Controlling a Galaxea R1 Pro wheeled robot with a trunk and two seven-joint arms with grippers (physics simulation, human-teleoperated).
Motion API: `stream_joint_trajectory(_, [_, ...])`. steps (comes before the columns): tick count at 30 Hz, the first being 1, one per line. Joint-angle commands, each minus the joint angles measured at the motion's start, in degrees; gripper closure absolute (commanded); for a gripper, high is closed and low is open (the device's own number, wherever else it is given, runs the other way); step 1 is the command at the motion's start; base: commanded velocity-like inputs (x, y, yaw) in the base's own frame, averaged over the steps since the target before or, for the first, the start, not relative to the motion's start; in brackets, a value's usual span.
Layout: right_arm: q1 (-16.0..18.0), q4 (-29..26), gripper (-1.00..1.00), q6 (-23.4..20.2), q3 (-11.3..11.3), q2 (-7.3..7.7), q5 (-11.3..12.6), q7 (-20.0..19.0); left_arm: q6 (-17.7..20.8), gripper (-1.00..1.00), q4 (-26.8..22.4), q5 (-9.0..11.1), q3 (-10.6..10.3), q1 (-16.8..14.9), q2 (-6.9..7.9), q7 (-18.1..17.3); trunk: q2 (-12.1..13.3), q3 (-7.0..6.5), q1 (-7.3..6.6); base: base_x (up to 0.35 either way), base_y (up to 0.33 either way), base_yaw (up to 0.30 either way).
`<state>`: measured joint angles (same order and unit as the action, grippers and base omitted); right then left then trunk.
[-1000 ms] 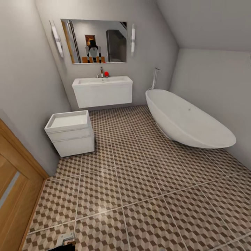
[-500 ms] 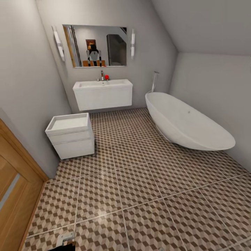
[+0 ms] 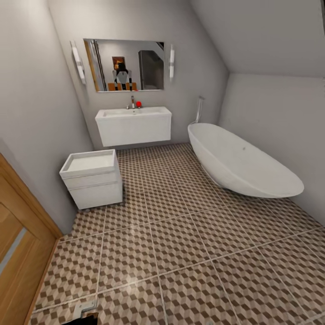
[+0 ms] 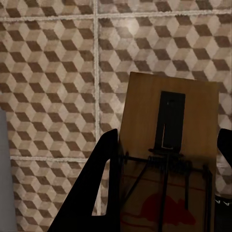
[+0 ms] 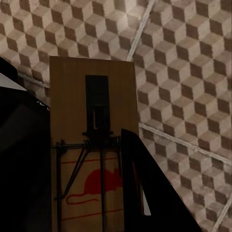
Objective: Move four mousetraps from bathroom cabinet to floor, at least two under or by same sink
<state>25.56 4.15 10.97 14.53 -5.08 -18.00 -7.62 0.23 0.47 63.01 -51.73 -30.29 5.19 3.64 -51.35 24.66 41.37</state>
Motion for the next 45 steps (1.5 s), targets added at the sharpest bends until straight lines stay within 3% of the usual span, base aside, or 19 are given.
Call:
stream_joint_trajectory(1, [0.1,0.25,1.0,0.43,0.24,-0.02,-0.02,0.02,0.05,1.0,-0.01,0.27,-0.48,-0.03,-0.01,0.23,-0.04,-0.04,0.01,0.0,0.0,0.0])
stream_joint_trajectory(23, [0.1,0.25,1.0,0.54,0.24,-0.02,0.01,0.06,0.03,1.0,-0.02,0.27,-0.48,0.0,-0.01,0.23,-0.04,-2.06,0.01,0.0,0.0,0.0])
stream_joint_trajectory(32, [0.1,0.0,1.0,0.53,0.3,-0.18,-0.47,0.22,0.05,1.0,-0.03,0.27,-0.48,0.01,-0.01,0.23,-0.04,-2.23,0.01,0.009,0.0,0.0])
stream_joint_trajectory(45, [0.1,-0.1,1.0,0.34,0.28,-0.2,-0.18,0.06,0.13,1.0,-0.02,0.27,-0.48,0.0,0.0,0.23,-0.04,-2.23,0.01,0.297,0.0,0.0])
